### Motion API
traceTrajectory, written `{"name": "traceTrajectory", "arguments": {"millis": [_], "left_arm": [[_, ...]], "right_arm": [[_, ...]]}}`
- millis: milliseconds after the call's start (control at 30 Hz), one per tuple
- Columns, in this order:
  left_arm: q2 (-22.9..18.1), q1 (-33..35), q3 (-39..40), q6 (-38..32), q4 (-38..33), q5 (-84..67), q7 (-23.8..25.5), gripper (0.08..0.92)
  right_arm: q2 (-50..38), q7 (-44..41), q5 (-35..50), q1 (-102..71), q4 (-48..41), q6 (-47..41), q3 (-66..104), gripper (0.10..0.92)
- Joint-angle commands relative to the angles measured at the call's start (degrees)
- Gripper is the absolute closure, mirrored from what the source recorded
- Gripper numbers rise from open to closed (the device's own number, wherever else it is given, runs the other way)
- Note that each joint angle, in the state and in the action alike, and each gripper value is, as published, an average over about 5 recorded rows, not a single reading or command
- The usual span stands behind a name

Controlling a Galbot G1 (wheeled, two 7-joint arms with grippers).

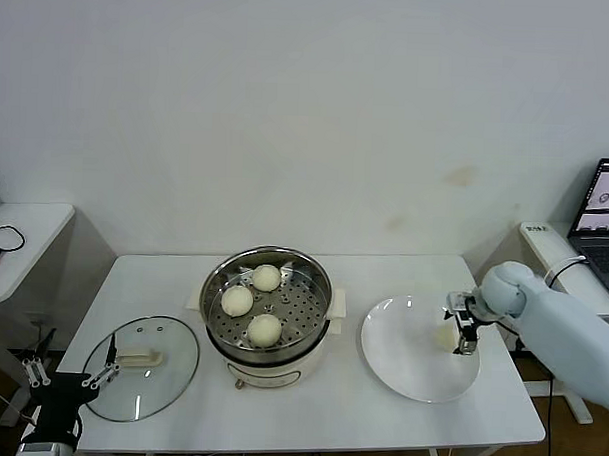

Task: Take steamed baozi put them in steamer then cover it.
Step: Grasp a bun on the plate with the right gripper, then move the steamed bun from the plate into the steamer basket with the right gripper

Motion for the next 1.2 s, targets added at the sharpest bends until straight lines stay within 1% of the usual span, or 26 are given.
{"name": "traceTrajectory", "arguments": {"millis": [33, 233, 433, 633, 900, 1067, 1200], "left_arm": [[0.0, 0.2, -0.1, 0.0, 0.2, 0.0, 0.0, 0.177], [-0.1, 0.3, -0.2, -0.1, 0.3, -0.2, -0.1, 0.177], [-0.1, 0.3, -0.3, -0.1, 0.2, -0.2, -0.1, 0.177], [0.0, 0.5, -0.5, -0.1, 0.0, -0.2, -0.1, 0.177], [0.1, 0.4, -0.4, -0.1, -0.4, -0.2, -0.1, 0.177], [0.1, 0.1, 0.0, 0.0, -0.8, -0.1, 0.0, 0.177], [0.3, 0.0, 0.0, 0.1, -0.8, -0.1, 0.0, 0.177]], "right_arm": [[2.8, 0.2, -1.5, -0.9, -3.1, -0.1, 0.5, 0.22], [2.5, 0.2, -2.2, -0.7, -3.1, -0.4, 0.3, 0.263], [2.5, -0.3, -2.6, -1.0, -2.8, -0.6, 0.6, 0.34], [1.8, -0.4, -2.2, -0.5, -1.6, -0.9, 0.6, 0.438], [-2.3, -1.3, 3.5, 8.3, 4.5, -3.2, -6.9, 0.432], [-3.3, -1.6, 10.8, 19.5, 9.5, -5.7, -14.3, 0.427], [-1.9, -1.3, 17.1, 29.5, 13.4, -8.2, -21.2, 0.423]]}}
